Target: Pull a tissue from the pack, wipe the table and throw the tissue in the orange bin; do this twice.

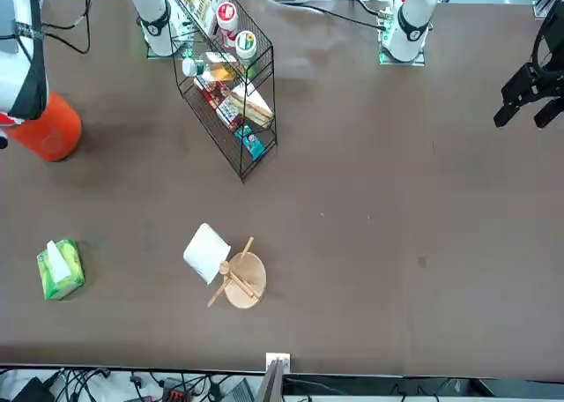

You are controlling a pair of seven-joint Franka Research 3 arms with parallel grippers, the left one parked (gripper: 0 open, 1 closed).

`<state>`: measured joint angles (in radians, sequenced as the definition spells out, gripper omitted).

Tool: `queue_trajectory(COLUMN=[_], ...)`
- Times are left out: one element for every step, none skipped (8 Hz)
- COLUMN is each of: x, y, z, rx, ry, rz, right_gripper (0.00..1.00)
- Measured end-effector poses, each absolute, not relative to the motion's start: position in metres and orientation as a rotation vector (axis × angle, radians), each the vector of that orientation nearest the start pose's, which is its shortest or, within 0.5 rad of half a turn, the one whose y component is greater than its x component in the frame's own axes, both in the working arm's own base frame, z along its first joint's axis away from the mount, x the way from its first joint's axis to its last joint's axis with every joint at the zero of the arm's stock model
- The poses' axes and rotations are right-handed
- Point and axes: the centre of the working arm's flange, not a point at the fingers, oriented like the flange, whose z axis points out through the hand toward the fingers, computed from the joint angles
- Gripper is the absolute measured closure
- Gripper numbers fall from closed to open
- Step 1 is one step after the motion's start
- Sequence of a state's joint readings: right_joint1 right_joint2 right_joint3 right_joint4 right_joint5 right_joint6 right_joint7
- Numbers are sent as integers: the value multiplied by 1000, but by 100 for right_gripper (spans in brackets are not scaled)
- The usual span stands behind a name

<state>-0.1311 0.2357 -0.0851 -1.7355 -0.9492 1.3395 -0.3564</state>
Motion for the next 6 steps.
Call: queue_trajectory(x=[535, 537, 540, 542, 544, 546], y=[-219, -217, -214, -211, -210, -209], z=[453, 445, 435, 423, 412, 404], rx=[2147, 2143, 2149, 2160, 2168, 2179], ry=[259, 275, 295, 320, 338, 353], rz=[-1029, -1039, -1044, -1049, -1051, -1050], right_gripper=[99, 99, 99, 99, 99, 99])
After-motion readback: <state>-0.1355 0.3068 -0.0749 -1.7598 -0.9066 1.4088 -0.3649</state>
